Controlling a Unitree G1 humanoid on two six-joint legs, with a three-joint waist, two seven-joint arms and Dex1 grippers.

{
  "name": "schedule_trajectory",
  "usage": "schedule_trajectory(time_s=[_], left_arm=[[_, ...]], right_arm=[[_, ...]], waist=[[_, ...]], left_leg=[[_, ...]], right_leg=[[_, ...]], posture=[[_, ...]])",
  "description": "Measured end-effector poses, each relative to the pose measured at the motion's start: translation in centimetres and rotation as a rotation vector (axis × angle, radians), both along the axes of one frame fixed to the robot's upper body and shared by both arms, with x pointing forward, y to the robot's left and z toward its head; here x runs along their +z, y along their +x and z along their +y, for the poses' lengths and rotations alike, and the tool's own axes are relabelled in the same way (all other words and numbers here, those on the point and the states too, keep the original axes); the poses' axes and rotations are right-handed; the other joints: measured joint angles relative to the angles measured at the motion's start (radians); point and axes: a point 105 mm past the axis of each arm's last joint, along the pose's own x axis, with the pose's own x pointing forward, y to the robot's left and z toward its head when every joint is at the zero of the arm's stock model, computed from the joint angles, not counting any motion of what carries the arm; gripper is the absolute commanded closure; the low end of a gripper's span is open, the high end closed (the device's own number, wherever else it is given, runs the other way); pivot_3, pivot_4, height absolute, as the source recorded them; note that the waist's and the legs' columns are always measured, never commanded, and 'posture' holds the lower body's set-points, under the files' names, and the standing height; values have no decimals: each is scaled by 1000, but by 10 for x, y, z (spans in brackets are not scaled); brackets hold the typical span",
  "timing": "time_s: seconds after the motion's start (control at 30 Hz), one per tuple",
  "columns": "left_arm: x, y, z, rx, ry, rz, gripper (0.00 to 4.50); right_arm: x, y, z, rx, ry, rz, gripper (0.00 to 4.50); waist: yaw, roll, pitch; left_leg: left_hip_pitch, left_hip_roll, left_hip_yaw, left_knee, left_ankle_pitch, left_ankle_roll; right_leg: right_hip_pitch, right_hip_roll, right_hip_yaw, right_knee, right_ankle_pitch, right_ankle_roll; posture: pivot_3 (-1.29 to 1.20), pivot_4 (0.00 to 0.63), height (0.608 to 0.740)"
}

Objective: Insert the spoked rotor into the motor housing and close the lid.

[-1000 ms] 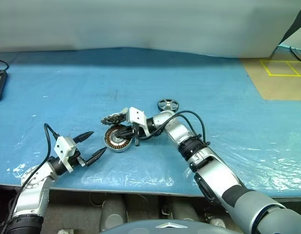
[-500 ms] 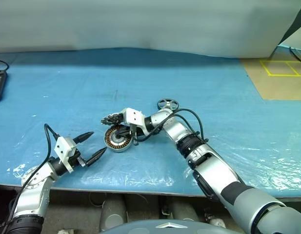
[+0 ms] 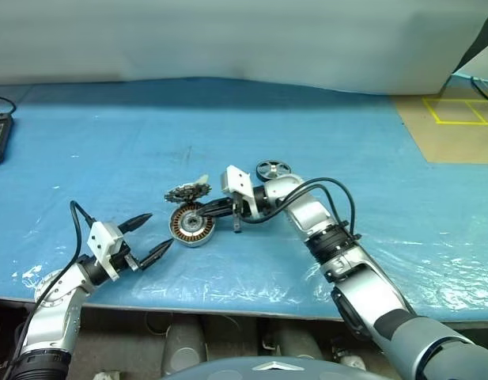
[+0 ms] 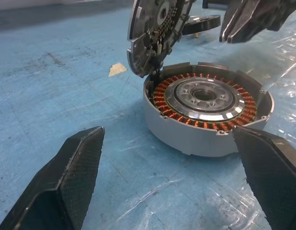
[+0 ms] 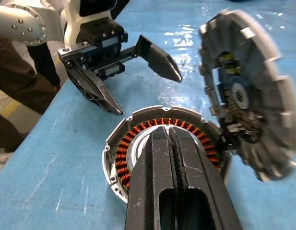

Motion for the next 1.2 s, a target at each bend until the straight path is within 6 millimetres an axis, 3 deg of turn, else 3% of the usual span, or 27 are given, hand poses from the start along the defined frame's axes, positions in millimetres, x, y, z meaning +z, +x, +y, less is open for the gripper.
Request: schedule_trajectory(time_s=[0.13, 0.23, 0.33, 0.5, 0.63, 0.87, 1.07, 1.2], left_arm=[[0, -1, 0, -1, -8, 3, 0], [0, -2, 0, 0, -14, 7, 0], [1, -1, -1, -4, -23, 7, 0], [5, 1, -5, -23, -43, -2, 0], [5, 2, -5, -26, -45, -6, 0], [5, 4, -5, -27, -48, -5, 0], [4, 4, -5, -27, -43, -1, 0], [3, 4, -5, -26, -35, 1, 0]], right_arm=[[4, 10, -42, -93, -69, -3, 4310], [15, 26, -86, -202, -134, -39, 3552], [35, 46, -111, -302, -157, -120, 2568], [48, 70, -136, -400, -214, -194, 2568], [36, 83, -149, -476, -242, -162, 2568], [0, 90, -146, -531, -249, -81, 2568], [2, 95, -151, -548, -264, -113, 2568], [-8, 95, -157, -559, -298, -97, 2568]], waist=[[4, 0, 0], [6, 0, 0], [-3, 0, 0], [-4, 0, 0], [-1, 0, 0], [-1, 0, 0], [-1, 0, 0], [-1, 0, 0]], left_leg=[[0, -1, 0, 0, 0, 0], [0, -1, 0, 1, 0, 0], [1, -1, 1, 1, 0, 0], [0, -2, 1, 1, 0, 0], [-1, -2, 2, 2, 0, 0], [-4, -1, 1, 4, 0, 0], [-4, -1, 1, 6, 0, 0], [-4, -1, 1, 7, 0, 0]], right_leg=[[0, 0, 0, 0, 0, 0], [0, 0, 0, 0, 0, 0], [0, 1, 1, 1, 0, 0], [0, 1, 1, 0, 0, 0], [0, 1, 1, 0, 0, 0], [-3, 1, 1, 3, 0, 0], [-3, 1, 1, 5, 0, 0], [-3, 0, 1, 6, 0, 0]], posture=[[0, 150, 740], [0, 150, 740], [0, 150, 740], [0, 150, 740], [0, 150, 740], [0, 150, 740], [0, 150, 740], [0, 150, 740]])
